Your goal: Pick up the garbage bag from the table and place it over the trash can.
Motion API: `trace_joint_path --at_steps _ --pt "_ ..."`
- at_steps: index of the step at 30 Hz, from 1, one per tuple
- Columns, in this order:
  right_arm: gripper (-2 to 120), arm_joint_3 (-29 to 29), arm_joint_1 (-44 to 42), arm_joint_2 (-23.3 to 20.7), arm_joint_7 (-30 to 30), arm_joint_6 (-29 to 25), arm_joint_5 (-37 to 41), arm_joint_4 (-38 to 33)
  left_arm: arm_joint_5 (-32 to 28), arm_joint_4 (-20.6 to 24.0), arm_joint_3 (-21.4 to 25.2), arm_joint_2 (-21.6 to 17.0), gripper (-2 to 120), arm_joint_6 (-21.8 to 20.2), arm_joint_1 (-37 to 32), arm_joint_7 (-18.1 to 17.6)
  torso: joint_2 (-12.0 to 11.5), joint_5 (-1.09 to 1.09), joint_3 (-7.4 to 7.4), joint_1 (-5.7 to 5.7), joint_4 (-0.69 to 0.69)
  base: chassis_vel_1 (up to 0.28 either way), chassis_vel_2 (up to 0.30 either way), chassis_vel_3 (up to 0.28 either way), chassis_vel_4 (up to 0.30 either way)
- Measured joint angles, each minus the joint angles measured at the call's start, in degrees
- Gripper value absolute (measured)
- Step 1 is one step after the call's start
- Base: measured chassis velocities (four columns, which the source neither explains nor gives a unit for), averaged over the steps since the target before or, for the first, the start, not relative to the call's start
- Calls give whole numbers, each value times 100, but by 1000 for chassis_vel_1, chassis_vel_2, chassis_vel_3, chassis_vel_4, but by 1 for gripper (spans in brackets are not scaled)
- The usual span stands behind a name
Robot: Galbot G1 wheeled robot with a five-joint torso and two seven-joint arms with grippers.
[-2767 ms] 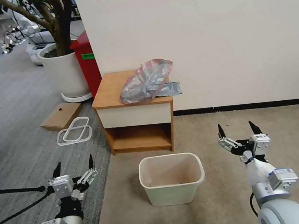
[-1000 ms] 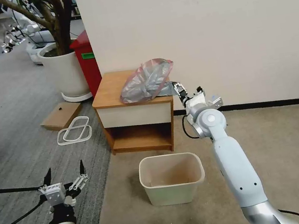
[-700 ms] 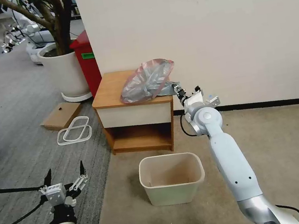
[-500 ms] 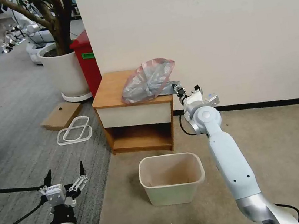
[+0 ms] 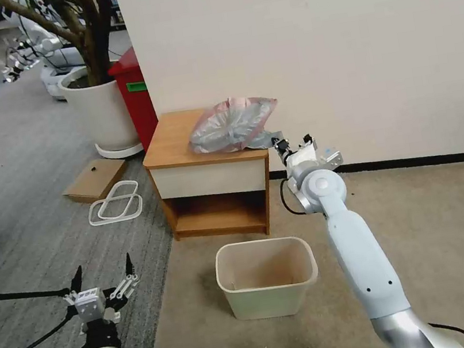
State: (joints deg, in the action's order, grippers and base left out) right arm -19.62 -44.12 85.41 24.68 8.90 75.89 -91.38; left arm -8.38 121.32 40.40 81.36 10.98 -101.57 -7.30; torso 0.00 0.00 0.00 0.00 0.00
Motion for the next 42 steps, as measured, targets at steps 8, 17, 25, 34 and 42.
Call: trace_joint_path --at_steps 8,17,25,34,42 --pt "0 180 -1213 -295 195 117 21 -1471 79 -97 -76 26 100 48 62 0 0 0 -1 0 0 0 0 0 0" --pt "0 1001 -3091 -281 279 109 -557 -2709 138 -119 -138 106 100 77 120 0 0 -1 -1 0 0 0 0 0 0" --pt "0 1524 -3974 -332 228 -201 -1794 -2422 143 -88 -105 111 100 153 76 0 0 0 0 0 0 0 0 0 0" --pt "0 1614 -4169 -666 140 -343 -2661 -2369 155 -71 -130 80 100 203 59 0 0 0 0 0 0 0 0 0 0" --pt "8 1693 -4401 -813 -35 -434 -3429 -2452 202 -79 -138 56 100 277 30 0 1 0 0 0 0 0 0 0 0"
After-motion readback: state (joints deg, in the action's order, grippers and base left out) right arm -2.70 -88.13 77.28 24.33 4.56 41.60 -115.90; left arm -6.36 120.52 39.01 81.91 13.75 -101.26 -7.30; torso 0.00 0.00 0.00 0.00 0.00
